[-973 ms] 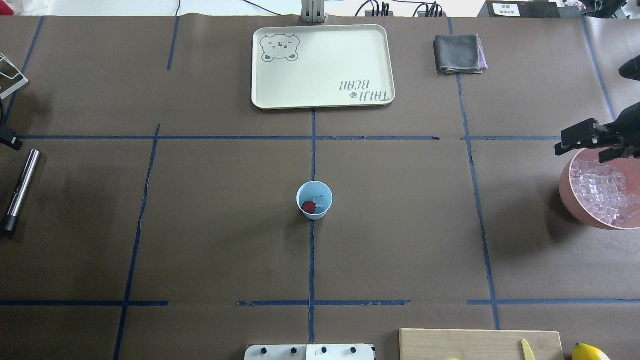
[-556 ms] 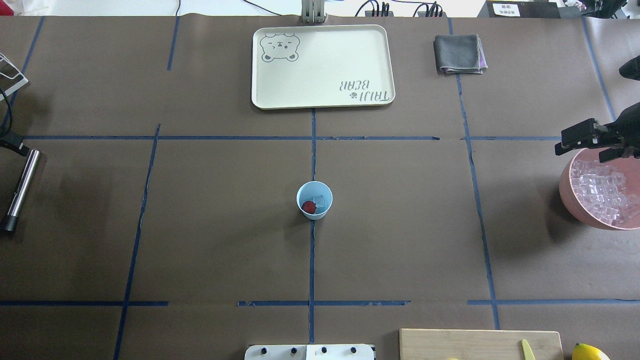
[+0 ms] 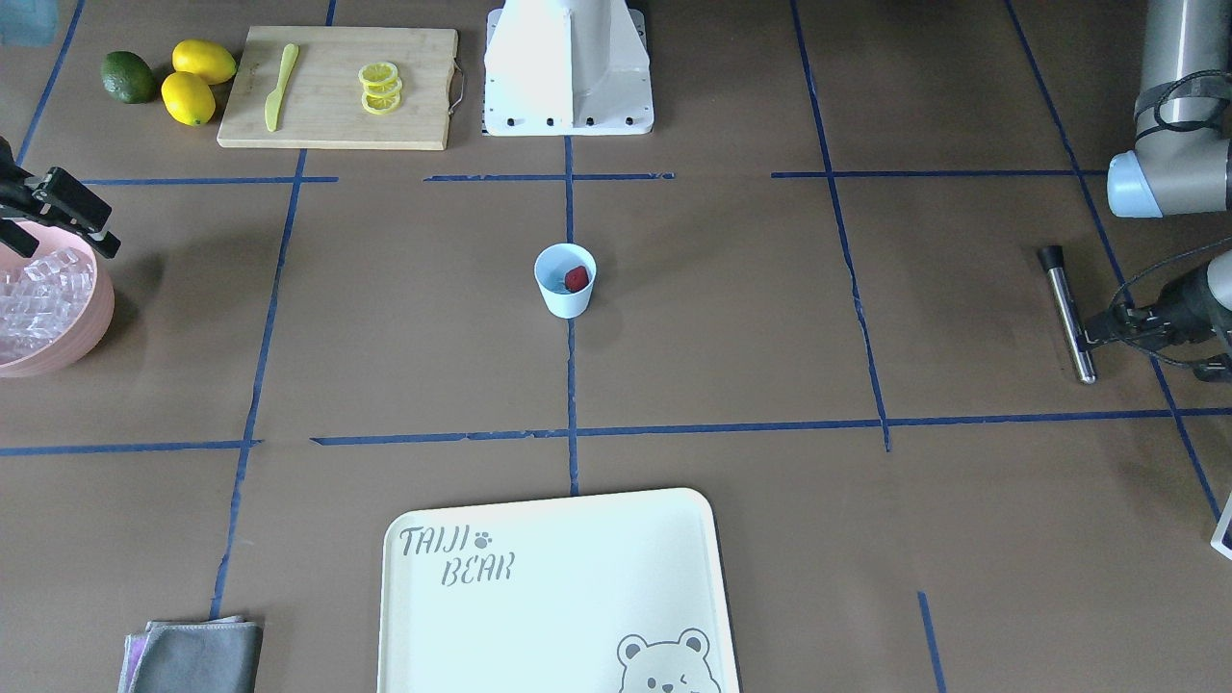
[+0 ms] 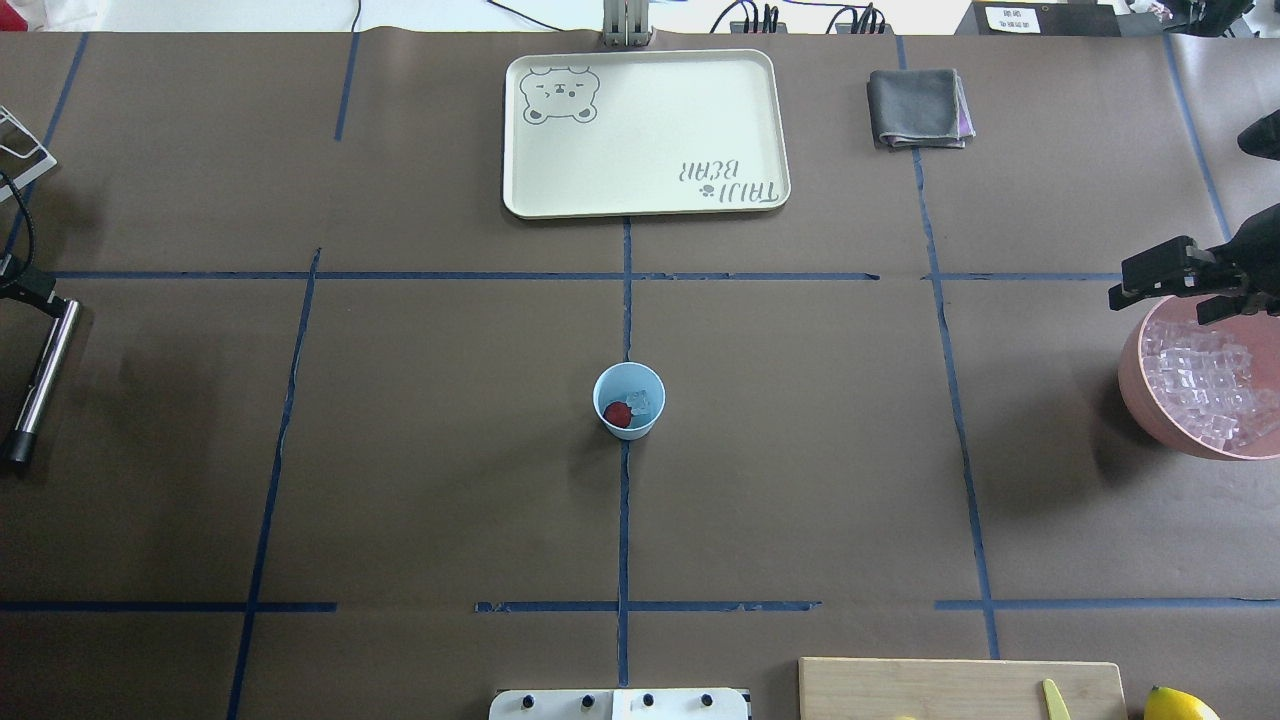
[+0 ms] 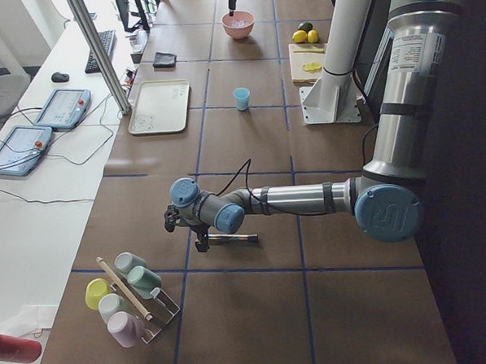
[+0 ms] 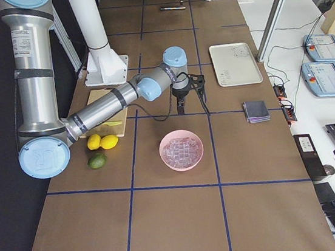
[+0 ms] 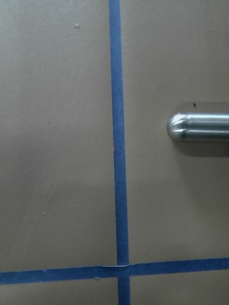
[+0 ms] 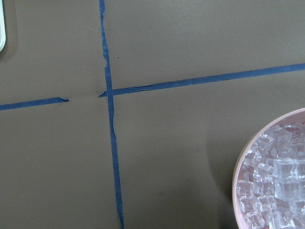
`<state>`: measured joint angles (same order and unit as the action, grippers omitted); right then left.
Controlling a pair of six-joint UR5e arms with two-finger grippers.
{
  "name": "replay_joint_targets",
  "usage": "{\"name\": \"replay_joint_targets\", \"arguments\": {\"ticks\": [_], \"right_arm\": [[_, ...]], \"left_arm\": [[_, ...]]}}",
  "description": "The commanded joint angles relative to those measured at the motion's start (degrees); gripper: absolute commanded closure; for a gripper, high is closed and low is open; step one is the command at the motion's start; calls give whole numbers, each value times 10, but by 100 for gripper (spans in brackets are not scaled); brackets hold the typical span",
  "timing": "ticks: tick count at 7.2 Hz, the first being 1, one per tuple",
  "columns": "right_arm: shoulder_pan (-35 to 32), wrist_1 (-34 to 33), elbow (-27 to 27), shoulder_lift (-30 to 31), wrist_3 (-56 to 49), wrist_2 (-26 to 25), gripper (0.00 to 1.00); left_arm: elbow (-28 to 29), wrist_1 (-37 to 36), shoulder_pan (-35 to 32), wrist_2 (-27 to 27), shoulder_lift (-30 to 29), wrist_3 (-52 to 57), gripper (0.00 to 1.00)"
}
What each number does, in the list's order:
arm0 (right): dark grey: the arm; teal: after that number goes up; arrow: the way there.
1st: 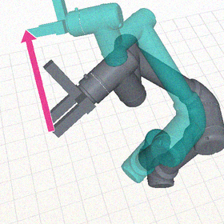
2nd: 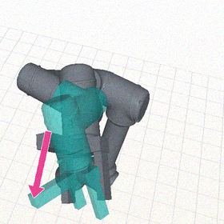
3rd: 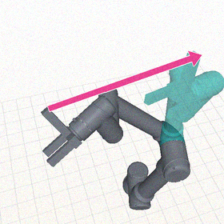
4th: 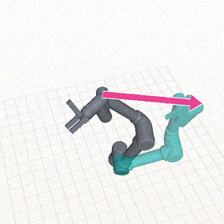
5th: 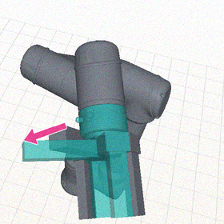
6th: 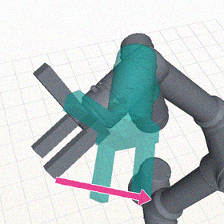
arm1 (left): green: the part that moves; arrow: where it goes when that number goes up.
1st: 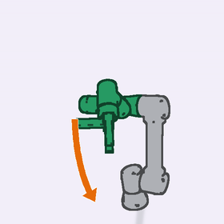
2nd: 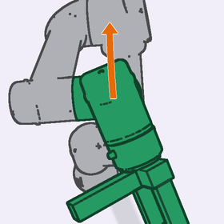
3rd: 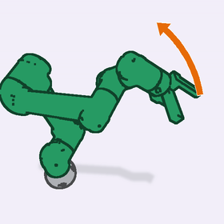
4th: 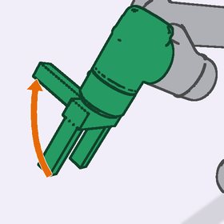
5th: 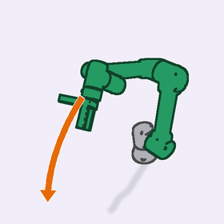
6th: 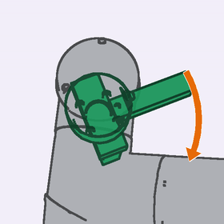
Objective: Mash ice and strawberries in cup
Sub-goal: 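Grasp the metal pestle rod at the table edge with the left gripper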
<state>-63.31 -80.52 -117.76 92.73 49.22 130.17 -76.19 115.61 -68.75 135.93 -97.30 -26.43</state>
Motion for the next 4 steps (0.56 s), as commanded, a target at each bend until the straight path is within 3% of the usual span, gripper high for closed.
{"name": "replay_joint_targets", "arguments": {"ticks": [1, 3, 4], "right_arm": [[0, 0, 2, 0, 0, 0, 0], [0, 1, 2, 0, 0, 1, 0], [0, 1, 1, 0, 0, 1, 0]], "left_arm": [[3, -3, 34, 7, -1, 9, 6], [10, -109, 31, 30, -8, 142, 4], [8, -120, 26, 30, -7, 165, 4]]}}
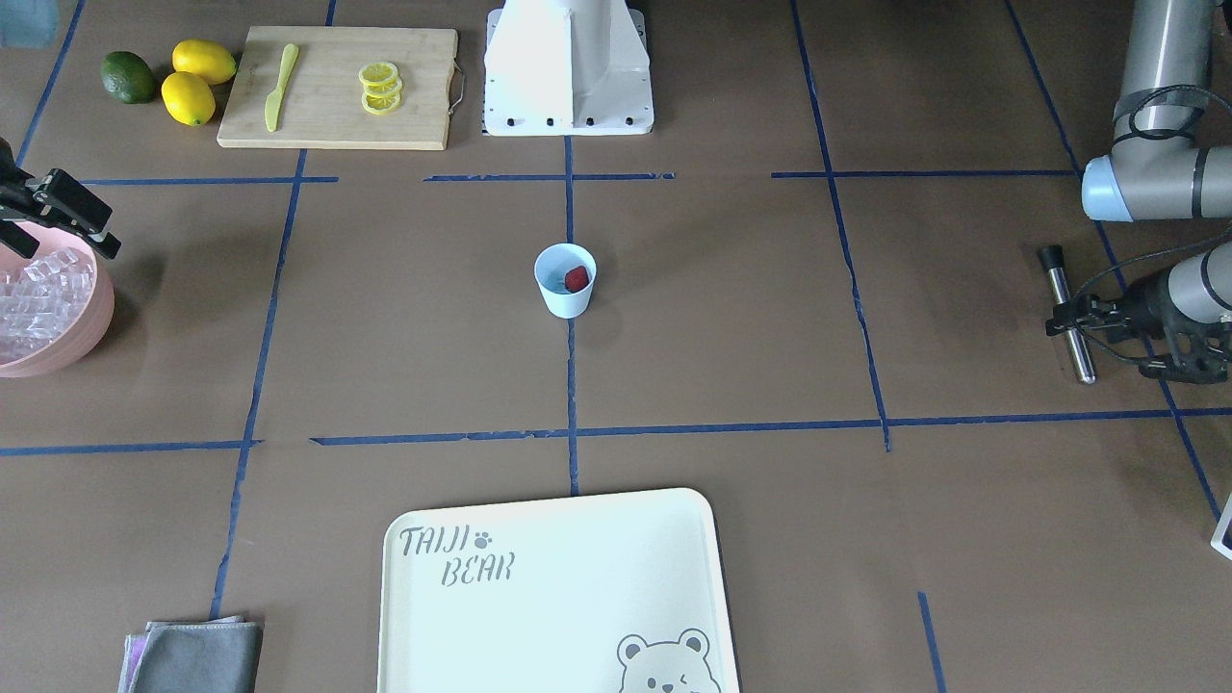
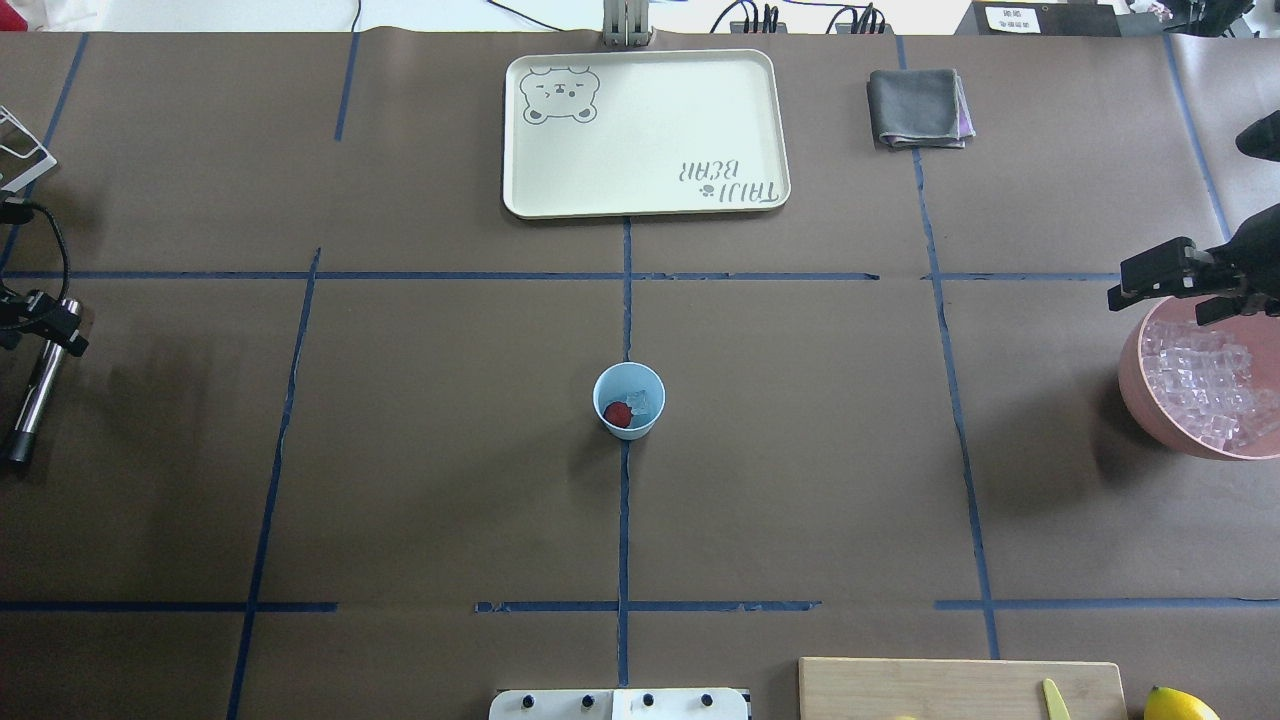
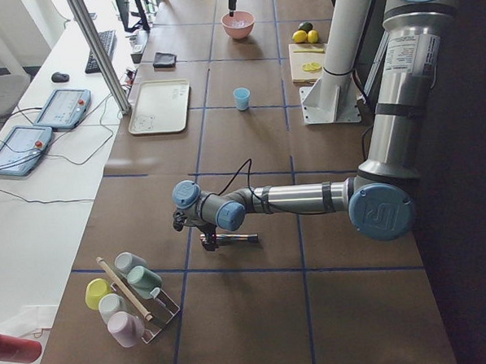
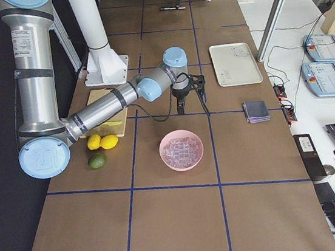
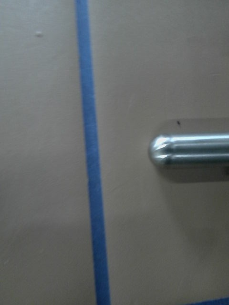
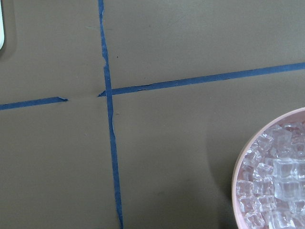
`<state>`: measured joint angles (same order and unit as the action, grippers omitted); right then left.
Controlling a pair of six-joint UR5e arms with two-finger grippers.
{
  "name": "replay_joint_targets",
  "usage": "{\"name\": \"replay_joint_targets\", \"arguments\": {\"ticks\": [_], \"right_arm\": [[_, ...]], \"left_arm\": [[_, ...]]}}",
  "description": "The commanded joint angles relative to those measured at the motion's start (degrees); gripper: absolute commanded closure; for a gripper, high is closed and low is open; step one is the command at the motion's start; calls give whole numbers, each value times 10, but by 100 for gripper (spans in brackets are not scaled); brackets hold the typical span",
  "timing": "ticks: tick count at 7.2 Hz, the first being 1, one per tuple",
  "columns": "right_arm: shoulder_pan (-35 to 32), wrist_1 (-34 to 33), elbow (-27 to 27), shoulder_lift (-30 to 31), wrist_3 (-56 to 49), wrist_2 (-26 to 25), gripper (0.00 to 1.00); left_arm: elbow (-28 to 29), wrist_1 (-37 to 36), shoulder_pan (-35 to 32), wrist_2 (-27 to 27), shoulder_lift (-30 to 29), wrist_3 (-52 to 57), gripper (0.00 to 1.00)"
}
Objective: Mash ice and strawberries in cup
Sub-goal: 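Grasp the metal pestle rod at the table edge with the left gripper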
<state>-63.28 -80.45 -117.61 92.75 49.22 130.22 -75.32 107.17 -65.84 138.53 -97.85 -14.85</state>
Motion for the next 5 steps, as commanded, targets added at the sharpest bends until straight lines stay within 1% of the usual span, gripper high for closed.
{"name": "replay_joint_targets", "arguments": {"ticks": [1, 3, 4, 5], "right_arm": [[0, 1, -1, 0, 0, 0, 0], [0, 1, -2, 0, 0, 2, 0], [0, 1, -2, 0, 0, 2, 0], [0, 1, -2, 0, 0, 2, 0]], "left_arm": [[-1, -36, -6, 4, -1, 49, 4], [3, -49, -3, 3, -8, 42, 5], [4, -70, -3, 3, -20, 42, 6], [4, -72, -3, -2, -20, 42, 8]]}}
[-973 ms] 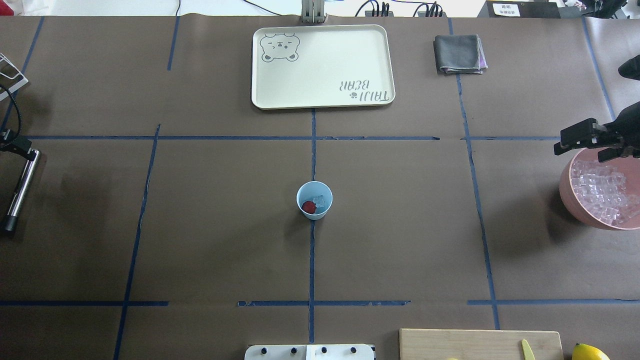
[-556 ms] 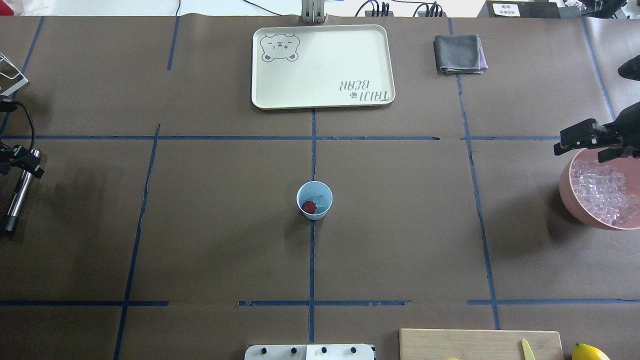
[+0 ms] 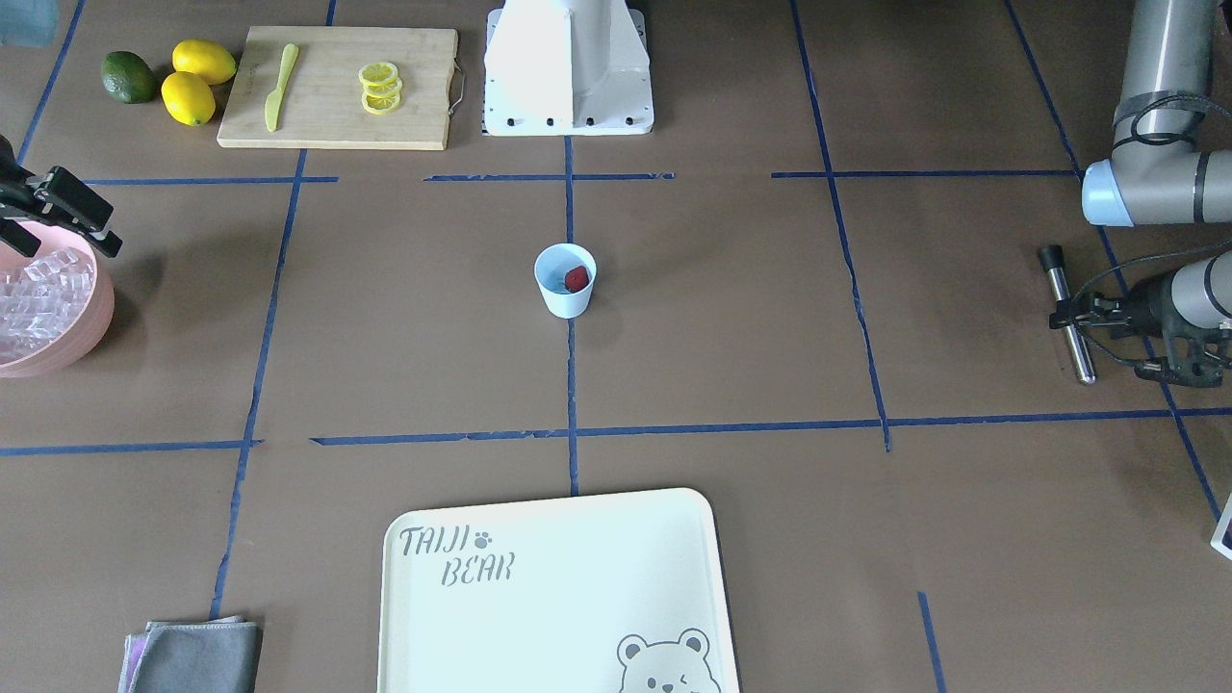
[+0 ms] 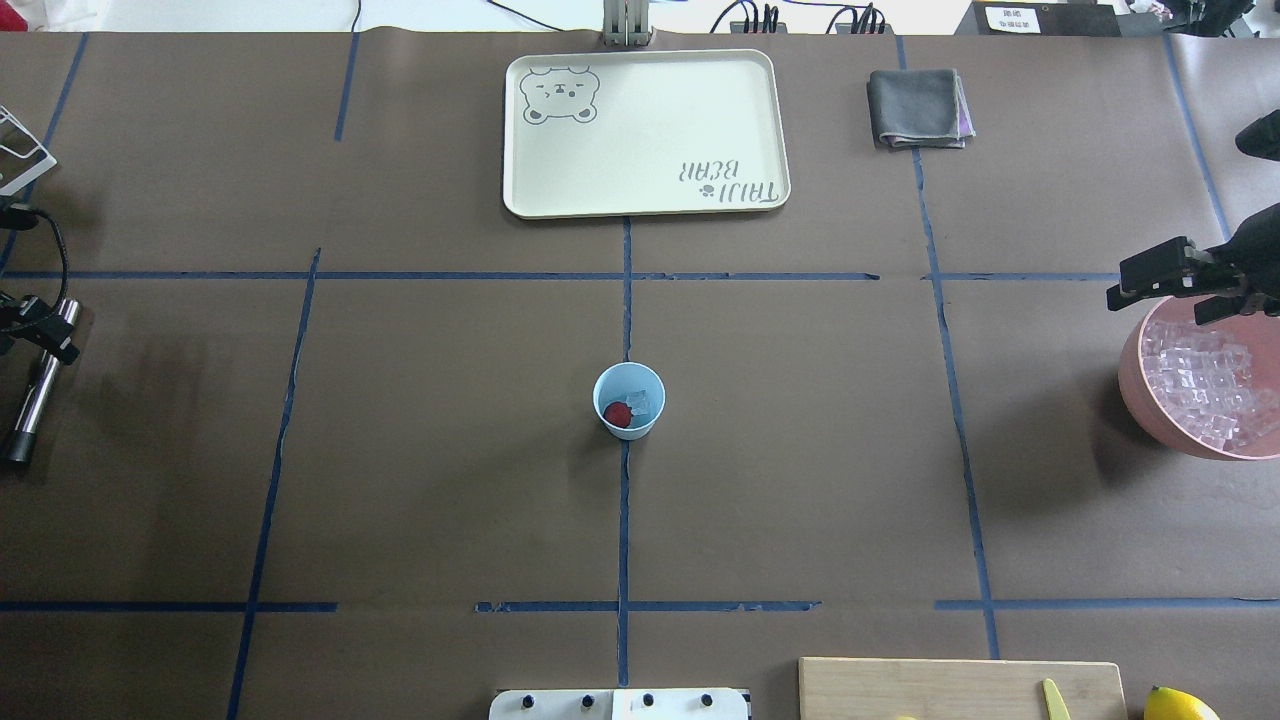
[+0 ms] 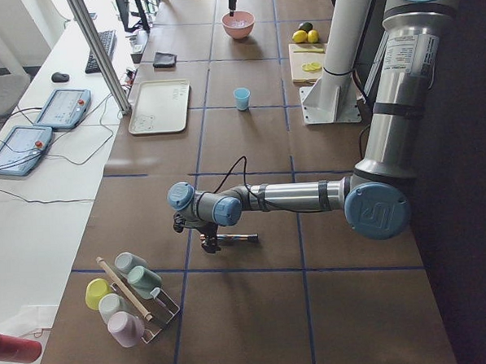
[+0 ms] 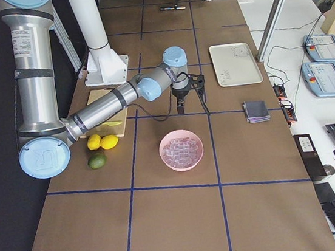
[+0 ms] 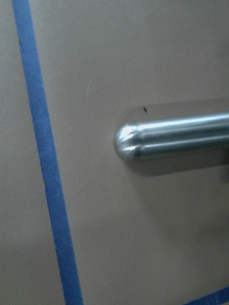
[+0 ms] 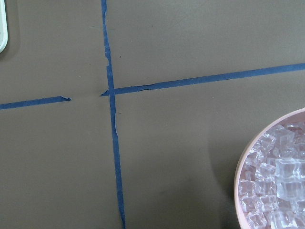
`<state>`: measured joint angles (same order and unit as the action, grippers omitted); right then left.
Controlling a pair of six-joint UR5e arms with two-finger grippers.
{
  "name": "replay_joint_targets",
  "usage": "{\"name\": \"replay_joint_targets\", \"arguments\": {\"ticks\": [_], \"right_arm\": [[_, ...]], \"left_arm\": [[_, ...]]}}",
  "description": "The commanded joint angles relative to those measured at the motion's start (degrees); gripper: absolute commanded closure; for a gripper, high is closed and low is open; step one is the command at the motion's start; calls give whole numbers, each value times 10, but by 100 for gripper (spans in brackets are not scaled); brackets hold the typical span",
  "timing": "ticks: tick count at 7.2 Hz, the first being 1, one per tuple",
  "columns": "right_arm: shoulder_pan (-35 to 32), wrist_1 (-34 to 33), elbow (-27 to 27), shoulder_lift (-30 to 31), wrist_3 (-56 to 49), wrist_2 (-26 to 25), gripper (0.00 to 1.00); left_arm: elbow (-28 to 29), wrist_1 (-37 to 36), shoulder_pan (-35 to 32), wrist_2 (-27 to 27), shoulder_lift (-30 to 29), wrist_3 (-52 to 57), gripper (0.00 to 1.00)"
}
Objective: Mash ice and strawberries in cup
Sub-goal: 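Grasp the metal pestle rod at the table edge with the left gripper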
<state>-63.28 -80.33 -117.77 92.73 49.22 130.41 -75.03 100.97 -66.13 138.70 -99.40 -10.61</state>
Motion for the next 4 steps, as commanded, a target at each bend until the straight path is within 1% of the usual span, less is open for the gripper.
{"name": "replay_joint_targets", "arguments": {"ticks": [1, 4], "right_arm": [[0, 0, 1, 0, 0, 0, 0], [1, 0, 2, 0, 0, 5, 0]], "left_arm": [[2, -10, 1, -16, -5, 0, 10], [7, -10, 2, -19, -11, -16, 11]]}}
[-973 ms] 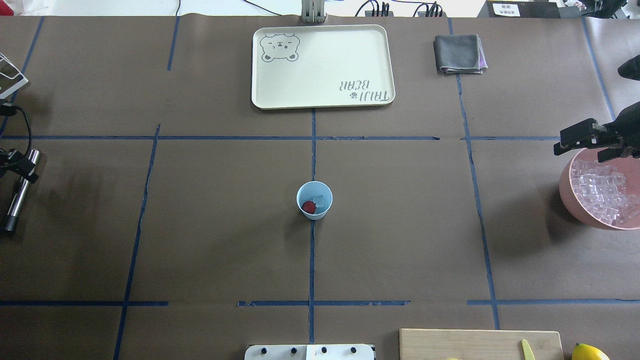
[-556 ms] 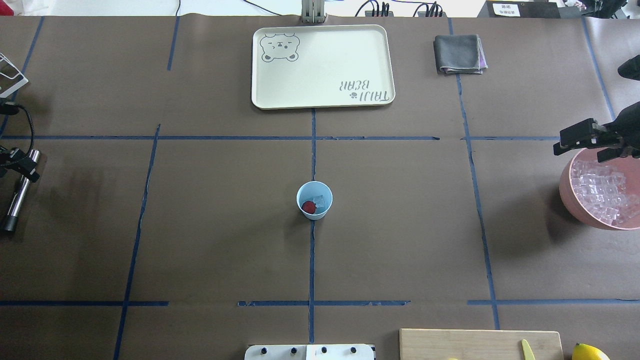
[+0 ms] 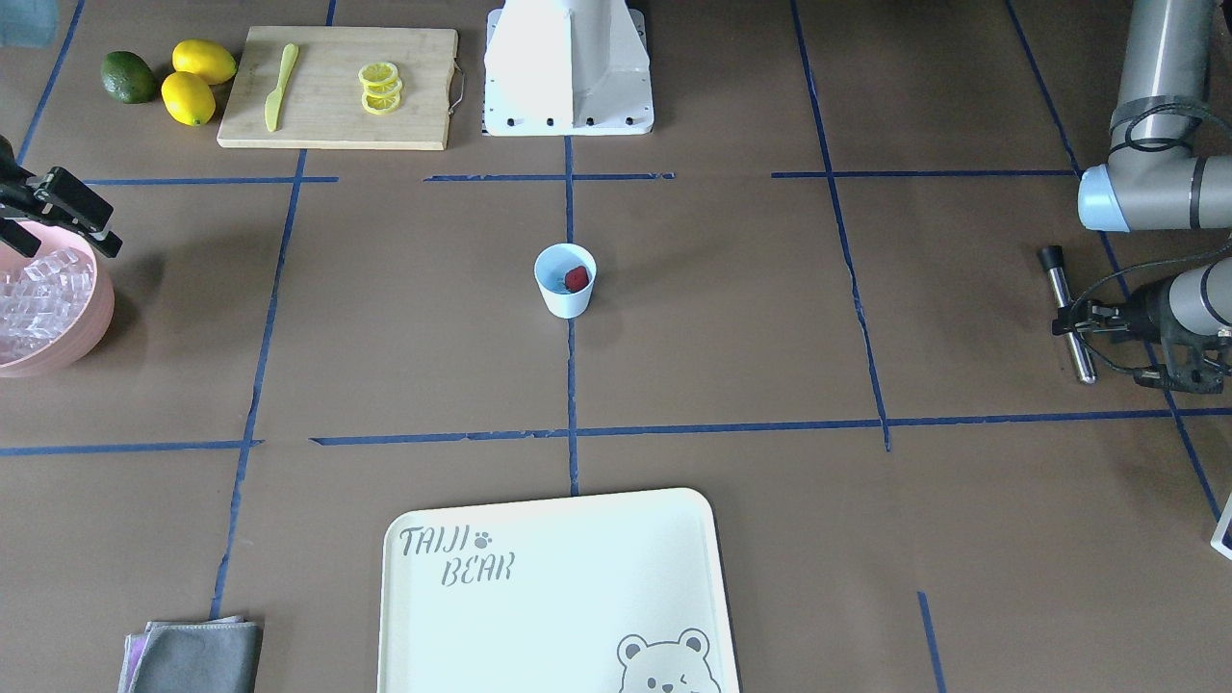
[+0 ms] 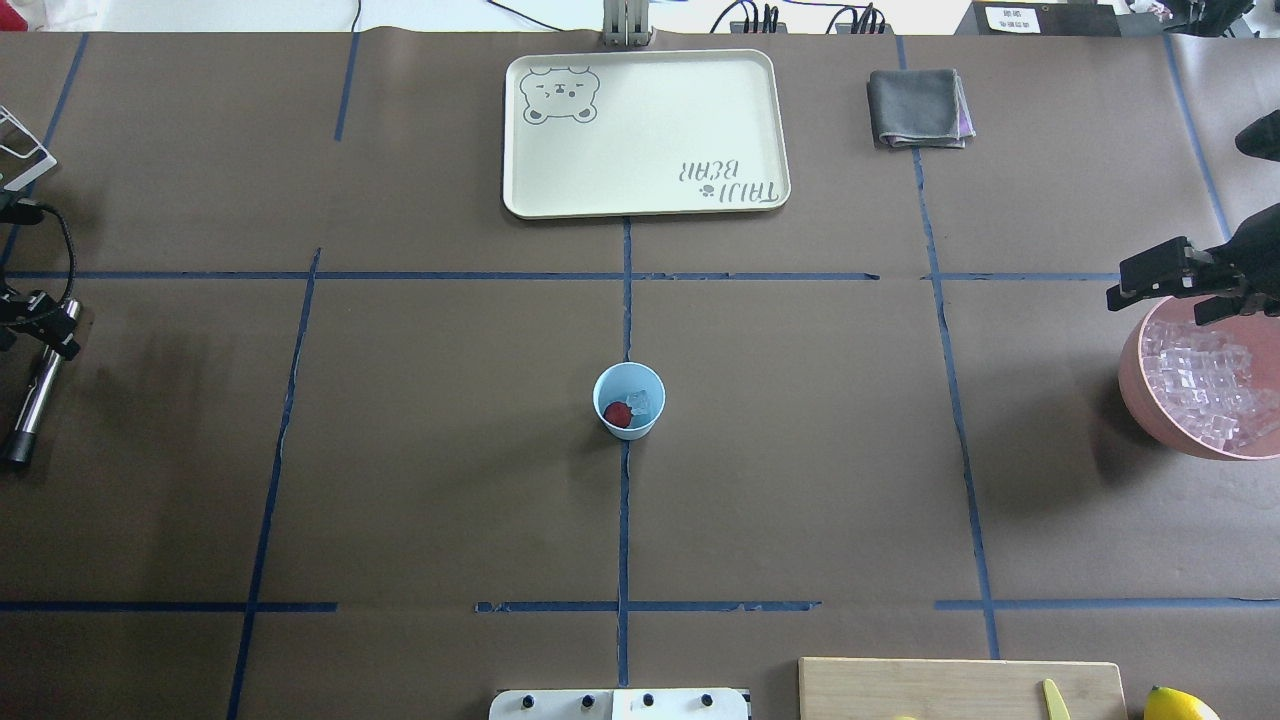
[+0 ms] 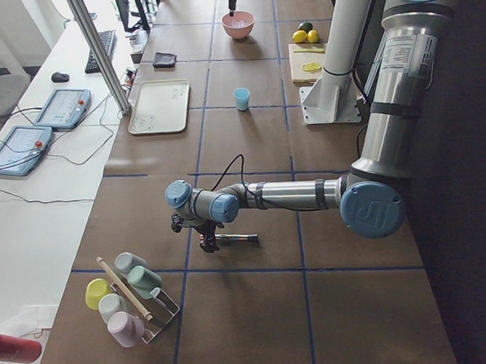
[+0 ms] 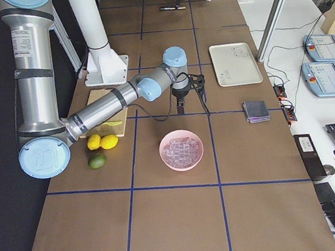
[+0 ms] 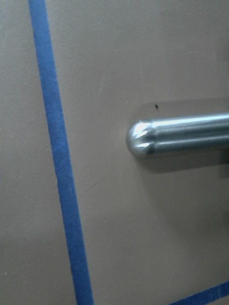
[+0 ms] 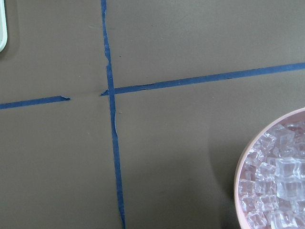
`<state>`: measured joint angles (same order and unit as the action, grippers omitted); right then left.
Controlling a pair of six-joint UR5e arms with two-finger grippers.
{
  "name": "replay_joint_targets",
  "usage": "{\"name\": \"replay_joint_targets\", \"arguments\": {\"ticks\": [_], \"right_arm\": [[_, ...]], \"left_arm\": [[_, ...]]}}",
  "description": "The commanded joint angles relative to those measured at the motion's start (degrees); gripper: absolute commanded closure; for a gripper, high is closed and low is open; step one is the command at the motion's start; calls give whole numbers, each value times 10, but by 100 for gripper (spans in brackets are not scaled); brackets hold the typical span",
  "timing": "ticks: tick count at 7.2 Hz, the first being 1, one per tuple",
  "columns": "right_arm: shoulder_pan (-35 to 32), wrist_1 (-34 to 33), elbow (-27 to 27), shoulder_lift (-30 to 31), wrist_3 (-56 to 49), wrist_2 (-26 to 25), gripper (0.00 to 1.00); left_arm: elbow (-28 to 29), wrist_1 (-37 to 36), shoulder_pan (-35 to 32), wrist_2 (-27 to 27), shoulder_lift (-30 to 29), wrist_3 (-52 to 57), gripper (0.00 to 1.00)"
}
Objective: Mash ice and strawberries in cup
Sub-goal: 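Lift the pestle and carry it over the light-blue cup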
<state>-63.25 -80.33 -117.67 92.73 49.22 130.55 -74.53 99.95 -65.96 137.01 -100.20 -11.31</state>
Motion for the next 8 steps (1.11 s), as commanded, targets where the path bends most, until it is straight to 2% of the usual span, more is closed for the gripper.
{"name": "replay_joint_targets", "arguments": {"ticks": [1, 3, 4, 5, 7, 8], "right_arm": [[0, 0, 0, 1, 0, 7, 0], [0, 0, 1, 1, 0, 8, 0], [0, 0, 0, 1, 0, 8, 0], [0, 0, 0, 1, 0, 8, 0], [0, 0, 0, 1, 0, 18, 0], [0, 0, 0, 2, 0, 19, 0]], "left_arm": [[4, 0, 1, -11, -5, -10, 11], [16, 0, 1, -16, -17, -11, 14], [16, 0, 1, -16, -17, -11, 18], [16, 0, 2, -16, -17, -11, 28], [15, 0, 2, -16, -18, -11, 71], [15, 0, 3, -16, -18, -11, 82]]}}
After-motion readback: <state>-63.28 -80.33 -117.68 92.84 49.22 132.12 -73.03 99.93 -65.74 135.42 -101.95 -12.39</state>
